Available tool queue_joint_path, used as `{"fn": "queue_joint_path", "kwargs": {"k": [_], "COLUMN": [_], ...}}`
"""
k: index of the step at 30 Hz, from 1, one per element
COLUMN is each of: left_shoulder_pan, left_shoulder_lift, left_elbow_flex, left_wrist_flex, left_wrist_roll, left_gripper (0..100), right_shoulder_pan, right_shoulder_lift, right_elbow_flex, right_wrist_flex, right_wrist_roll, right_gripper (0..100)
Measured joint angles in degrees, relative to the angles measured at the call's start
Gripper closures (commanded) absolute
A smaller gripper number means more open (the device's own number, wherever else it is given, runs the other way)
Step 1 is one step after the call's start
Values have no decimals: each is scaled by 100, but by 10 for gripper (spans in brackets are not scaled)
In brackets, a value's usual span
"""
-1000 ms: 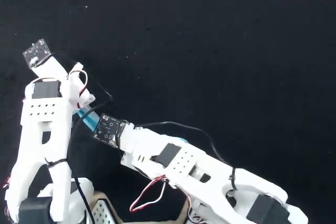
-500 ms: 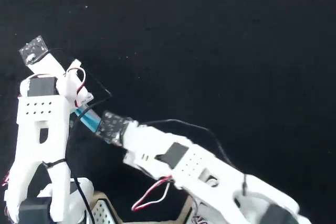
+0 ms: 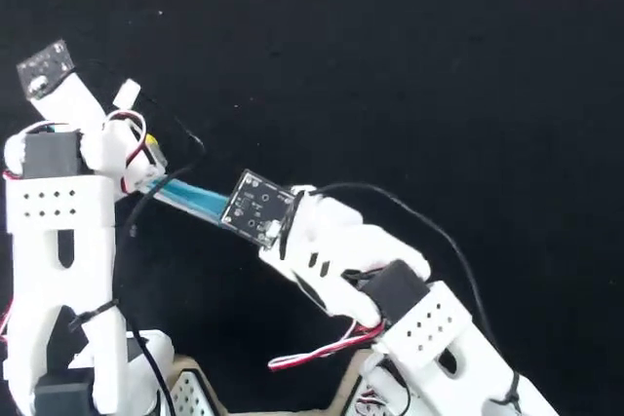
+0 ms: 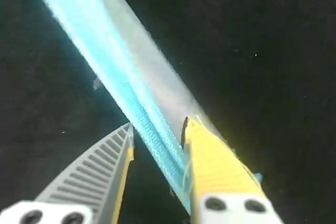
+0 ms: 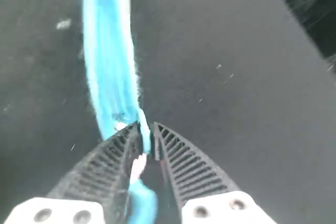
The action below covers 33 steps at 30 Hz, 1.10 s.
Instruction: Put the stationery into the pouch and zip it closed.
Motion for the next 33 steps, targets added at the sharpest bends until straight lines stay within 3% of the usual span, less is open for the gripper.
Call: {"fn": "queue_joint_path", "kwargs": {"k": [4,9,17,24,30,33], "left_shoulder_pan": [-26,-220,-1275,-1793,-1785,-1451], "left_shoulder_lift": [0,0,-9,-211,-1433,-2321], "left_elbow_flex": [-536,-1099,-1538,-1785,-1538,-923], "left_wrist_flex": [387,721,747,756,949,949], "left_wrist_roll": [-422,-1556,-3631,-4273,-5169,-5292], "left_gripper": [838,838,836,834,833,833], "right_shoulder_pan": [26,26,26,26,35,35], "right_shoulder_lift": [-26,-26,-26,422,985,1257], "right_elbow_flex": [-316,-879,-1741,-2321,-2963,-3385], "right_wrist_flex": [-264,-343,-343,-343,-343,-132], "right_wrist_roll": [18,18,18,26,26,26], "right_gripper": [988,988,988,988,988,988]}}
